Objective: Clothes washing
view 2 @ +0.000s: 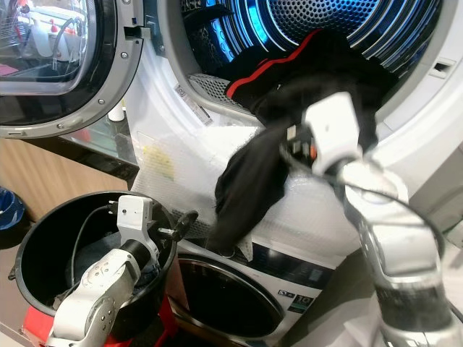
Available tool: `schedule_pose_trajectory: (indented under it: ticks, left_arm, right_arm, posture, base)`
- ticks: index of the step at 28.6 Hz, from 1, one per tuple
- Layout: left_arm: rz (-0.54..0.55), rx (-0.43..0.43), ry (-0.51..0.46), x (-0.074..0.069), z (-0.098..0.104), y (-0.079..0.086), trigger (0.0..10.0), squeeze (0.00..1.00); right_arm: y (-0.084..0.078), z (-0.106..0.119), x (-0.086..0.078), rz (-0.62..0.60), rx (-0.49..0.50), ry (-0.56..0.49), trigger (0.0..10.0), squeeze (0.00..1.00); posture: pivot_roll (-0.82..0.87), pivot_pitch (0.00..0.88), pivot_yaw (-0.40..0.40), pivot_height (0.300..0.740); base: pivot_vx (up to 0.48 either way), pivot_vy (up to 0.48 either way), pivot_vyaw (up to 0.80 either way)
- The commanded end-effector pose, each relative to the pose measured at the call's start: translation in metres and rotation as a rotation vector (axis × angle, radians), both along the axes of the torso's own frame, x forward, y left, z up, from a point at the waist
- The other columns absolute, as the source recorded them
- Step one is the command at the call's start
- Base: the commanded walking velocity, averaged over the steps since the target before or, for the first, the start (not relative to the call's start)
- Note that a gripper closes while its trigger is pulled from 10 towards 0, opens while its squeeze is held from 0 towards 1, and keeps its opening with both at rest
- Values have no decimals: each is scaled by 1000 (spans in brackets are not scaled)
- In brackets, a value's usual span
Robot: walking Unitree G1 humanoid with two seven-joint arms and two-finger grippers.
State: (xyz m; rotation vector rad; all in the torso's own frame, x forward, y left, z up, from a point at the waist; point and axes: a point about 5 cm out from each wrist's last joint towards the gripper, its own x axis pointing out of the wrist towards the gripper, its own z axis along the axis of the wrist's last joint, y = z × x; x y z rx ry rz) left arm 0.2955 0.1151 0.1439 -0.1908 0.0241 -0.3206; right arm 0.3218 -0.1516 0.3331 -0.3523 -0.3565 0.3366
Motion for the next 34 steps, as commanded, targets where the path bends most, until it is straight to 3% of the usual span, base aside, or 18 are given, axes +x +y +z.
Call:
schedule_pose_trajectory:
  ticks: [1,4,8,13,19,25,31,34]
  left_arm:
    - [-12,-5,-12,2,3,-4,10000,0]
    - [-8,-6,-17,2,3,-3,10000,0]
    - [-6,-5,-20,2,4,-4,10000,0]
    - [2,13,-23,-1,5,-1,10000,0]
    - [25,31,-21,-7,5,5,10000,0]
    - [39,46,-16,-12,5,10,10000,0]
    - [46,48,-10,-17,6,11,10000,0]
    - [48,48,-7,-19,6,10,10000,0]
  right_arm:
    - [-8,0,5,-48,17,-2,10000,0]
    - [-2,22,22,-77,51,-71,10000,0]
    - [2,24,40,-121,-3,-58,10000,0]
    - [11,17,65,-145,-229,-41,10000,0]
    - [-3,-7,92,-200,-503,122,10000,0]
    - [-17,0,99,-308,-687,115,10000,0]
    - [-16,15,103,-352,-657,88,10000,0]
    - [-23,26,102,-382,-549,77,10000,0]
  posture:
    - [-150,5,-128,740]
    - [-142,5,-131,740]
    - [-132,10,-137,740]
    - [-102,20,-151,740]
    - [-60,33,-169,740]
    - [-32,47,-171,740]
    - [-3,50,-169,740]
    - [13,51,-170,740]
  base:
    - [0,0,0]
    - [0,0,0]
    - [0,0,0]
    - [0,0,0]
    - [0,0,0]
    - [0,0,0]
    - [0,0,0]
    - [0,0,0]
